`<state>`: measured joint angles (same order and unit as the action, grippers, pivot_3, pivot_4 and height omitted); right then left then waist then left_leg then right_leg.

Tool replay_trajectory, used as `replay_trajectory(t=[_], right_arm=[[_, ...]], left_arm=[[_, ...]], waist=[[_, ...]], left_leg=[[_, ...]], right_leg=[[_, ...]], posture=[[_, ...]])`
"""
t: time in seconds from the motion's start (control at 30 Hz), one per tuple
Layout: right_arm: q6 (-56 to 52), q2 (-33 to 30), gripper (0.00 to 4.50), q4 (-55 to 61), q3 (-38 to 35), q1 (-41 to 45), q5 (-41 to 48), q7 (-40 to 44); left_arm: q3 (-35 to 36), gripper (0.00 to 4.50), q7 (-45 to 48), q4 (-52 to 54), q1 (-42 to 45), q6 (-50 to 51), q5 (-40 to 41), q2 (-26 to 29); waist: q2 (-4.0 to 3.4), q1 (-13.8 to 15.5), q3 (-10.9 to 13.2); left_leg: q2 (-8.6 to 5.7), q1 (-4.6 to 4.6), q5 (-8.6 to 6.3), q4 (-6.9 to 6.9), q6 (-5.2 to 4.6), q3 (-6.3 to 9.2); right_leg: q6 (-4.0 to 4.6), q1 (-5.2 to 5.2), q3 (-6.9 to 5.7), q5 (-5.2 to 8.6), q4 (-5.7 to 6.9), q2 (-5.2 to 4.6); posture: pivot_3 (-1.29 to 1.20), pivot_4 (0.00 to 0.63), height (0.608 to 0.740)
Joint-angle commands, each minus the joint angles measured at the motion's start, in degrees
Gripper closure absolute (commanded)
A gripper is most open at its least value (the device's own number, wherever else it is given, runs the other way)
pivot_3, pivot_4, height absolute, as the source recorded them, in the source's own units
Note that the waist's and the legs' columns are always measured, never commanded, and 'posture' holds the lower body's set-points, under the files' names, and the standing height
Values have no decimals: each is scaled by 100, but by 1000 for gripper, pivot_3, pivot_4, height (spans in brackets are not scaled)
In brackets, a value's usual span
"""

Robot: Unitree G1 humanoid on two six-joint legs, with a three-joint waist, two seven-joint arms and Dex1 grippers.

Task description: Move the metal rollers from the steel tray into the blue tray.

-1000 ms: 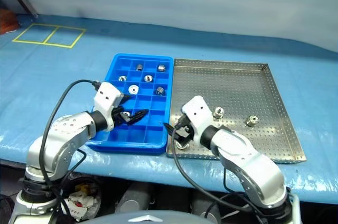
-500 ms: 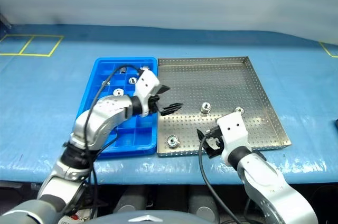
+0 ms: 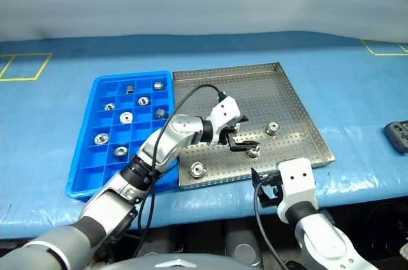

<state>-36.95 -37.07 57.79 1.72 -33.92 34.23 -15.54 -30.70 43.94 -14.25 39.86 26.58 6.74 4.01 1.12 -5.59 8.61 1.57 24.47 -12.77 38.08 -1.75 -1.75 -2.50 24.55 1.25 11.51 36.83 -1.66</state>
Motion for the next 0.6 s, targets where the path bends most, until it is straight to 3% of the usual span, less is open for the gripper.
replay_trajectory(t=[0.03, 0.3, 0.6], right_arm=[[398, -253, 0, 221, -24, -158, 209, -393], [740, -758, 0, 221, 172, -193, 608, -915], [788, -1002, 0, 221, 322, -14, 880, -1226]], left_arm=[[-167, 54, 91, -255, -3, -536, -235, -221], [-448, 54, -211, -1081, -166, -1336, -870, -617], [-296, 54, -945, -1969, -220, -1671, -1349, -1180]], waist=[[-1, -35, 0], [1, -139, -1], [3, -142, -3]], left_leg=[[2, -1, 0, 0, 0, -1], [5, 2, -2, -2, -2, -4], [4, 4, -3, -2, -4, -5]], right_leg=[[-1, 0, 2, -1, 0, 0], [-2, 2, 8, -1, -2, -1], [-5, 3, 9, -1, -4, -2]], posture=[[-280, 150, 740], [-286, 150, 740], [-282, 150, 740]])
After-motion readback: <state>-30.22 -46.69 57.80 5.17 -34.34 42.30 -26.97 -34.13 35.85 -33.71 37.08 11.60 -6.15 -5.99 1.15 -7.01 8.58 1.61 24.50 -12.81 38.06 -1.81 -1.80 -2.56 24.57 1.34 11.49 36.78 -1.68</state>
